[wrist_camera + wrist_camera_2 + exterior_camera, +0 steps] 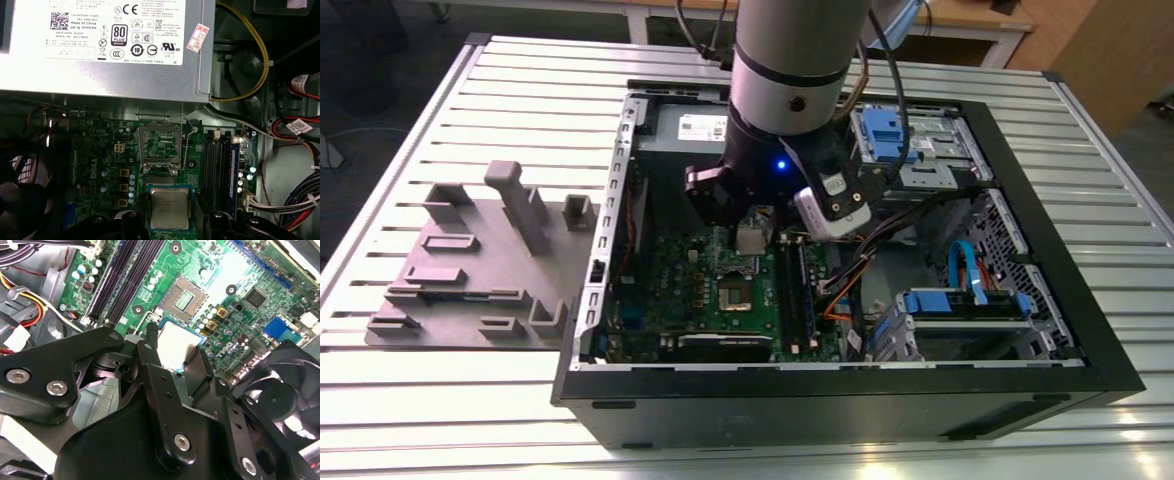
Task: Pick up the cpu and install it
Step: 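Place the cpu into insertion slot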
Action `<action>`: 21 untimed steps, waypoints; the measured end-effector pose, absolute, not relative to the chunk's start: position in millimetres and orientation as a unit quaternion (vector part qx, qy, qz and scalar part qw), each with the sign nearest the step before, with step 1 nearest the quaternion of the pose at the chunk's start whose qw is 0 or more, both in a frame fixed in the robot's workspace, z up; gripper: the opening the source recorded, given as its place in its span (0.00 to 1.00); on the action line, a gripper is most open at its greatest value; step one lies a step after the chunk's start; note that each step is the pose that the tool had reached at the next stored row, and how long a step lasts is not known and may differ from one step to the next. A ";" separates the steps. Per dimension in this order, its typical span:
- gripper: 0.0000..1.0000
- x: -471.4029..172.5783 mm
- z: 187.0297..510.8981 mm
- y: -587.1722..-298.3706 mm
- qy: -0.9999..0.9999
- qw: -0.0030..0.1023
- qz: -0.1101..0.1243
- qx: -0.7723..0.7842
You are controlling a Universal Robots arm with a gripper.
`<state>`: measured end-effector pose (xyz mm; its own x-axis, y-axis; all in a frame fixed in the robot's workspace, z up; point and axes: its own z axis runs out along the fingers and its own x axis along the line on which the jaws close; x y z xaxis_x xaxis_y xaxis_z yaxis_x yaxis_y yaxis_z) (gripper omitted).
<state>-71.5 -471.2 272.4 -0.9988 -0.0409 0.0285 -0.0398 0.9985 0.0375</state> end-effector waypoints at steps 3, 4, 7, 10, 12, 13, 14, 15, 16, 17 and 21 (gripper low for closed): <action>0.45 -71.5 269.1 -471.2 -1.000 0.015 -0.018 0.020; 0.45 -71.4 268.0 -471.2 -1.000 0.015 -0.018 0.020; 0.45 -71.5 264.9 -471.2 -1.000 0.015 -0.018 0.020; 0.45 -71.4 261.9 -471.2 -1.000 0.015 -0.018 0.020; 0.45 -71.4 259.7 -471.2 -1.000 0.015 -0.018 0.020; 0.45 -71.5 258.8 -471.2 -1.000 0.015 -0.018 0.020; 0.45 -71.4 257.8 -471.2 -1.000 0.015 -0.018 0.020; 0.45 -71.4 256.9 -471.2 -1.000 0.015 -0.018 0.020; 0.45 -71.4 256.2 -471.2 -1.000 0.015 -0.019 0.020; 0.45 -71.5 255.5 -471.2 -1.000 0.015 -0.018 0.020; 0.45 -71.5 253.9 -471.2 -1.000 0.015 -0.018 0.020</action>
<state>-71.5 -471.2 253.9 -0.9988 -0.0409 0.0285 -0.0398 0.9985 0.0375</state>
